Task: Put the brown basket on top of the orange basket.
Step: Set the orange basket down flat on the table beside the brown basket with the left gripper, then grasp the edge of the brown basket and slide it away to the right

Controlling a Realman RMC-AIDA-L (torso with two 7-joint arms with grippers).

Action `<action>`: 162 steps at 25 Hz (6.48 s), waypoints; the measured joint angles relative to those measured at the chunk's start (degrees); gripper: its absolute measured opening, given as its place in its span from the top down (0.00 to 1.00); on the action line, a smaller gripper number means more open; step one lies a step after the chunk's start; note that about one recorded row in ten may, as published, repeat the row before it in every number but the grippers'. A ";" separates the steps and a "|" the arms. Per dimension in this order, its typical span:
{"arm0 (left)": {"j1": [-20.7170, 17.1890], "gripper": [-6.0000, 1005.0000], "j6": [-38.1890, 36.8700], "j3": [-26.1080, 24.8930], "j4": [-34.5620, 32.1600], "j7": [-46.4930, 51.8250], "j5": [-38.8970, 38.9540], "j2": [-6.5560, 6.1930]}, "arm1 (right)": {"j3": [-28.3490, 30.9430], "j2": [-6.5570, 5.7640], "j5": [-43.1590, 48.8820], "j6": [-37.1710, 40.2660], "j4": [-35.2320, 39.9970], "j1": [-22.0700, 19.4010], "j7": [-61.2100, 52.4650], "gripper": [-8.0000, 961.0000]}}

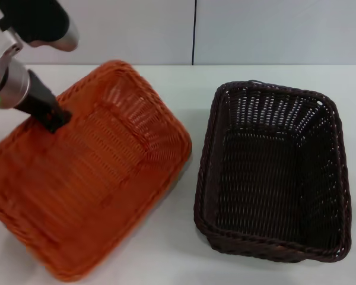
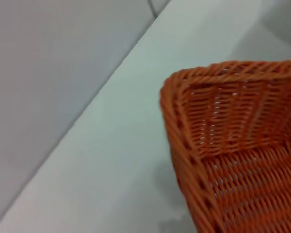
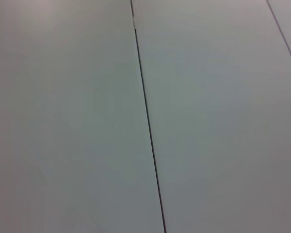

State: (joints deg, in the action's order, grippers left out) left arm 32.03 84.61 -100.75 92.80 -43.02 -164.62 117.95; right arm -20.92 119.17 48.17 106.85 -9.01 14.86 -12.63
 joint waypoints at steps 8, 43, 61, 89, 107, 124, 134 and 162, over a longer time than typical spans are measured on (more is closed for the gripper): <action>2.25 0.83 1.36 0.49 1.54 -7.25 3.13 0.06 | -0.14 0.00 0.01 0.93 0.26 -0.91 -0.89 0.15; 9.93 0.72 -3.61 4.36 -8.60 -9.10 12.50 0.35 | -1.01 0.01 0.08 2.95 0.04 -2.26 -0.90 0.15; 2.88 0.22 -19.60 4.63 6.49 -3.97 9.46 0.43 | -1.26 0.00 0.08 2.51 -0.04 -2.16 -0.89 0.15; -37.25 0.16 -156.77 29.56 -52.21 39.41 22.22 0.45 | -8.57 -1.52 0.19 -2.54 7.30 10.41 -14.61 0.15; -30.51 0.16 -155.69 30.03 -57.79 41.39 23.06 0.61 | -32.60 -0.35 51.48 -36.84 83.70 9.21 -105.25 0.15; -29.89 0.16 -155.38 30.07 -59.78 41.50 24.69 0.61 | -22.41 -6.30 78.49 8.26 101.66 24.09 -127.36 0.15; -29.38 0.16 -154.81 29.81 -59.95 41.53 24.74 0.61 | -22.24 -7.47 88.29 13.97 101.84 28.65 -126.47 0.16; -28.65 0.16 -153.87 30.00 -61.96 43.69 24.69 0.68 | -35.47 -3.33 96.27 17.94 96.61 32.87 -123.38 0.16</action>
State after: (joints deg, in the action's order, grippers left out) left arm 3.38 -69.26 -70.75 30.84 0.67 -139.93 118.64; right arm -56.39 115.84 144.44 124.79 87.59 47.73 -136.01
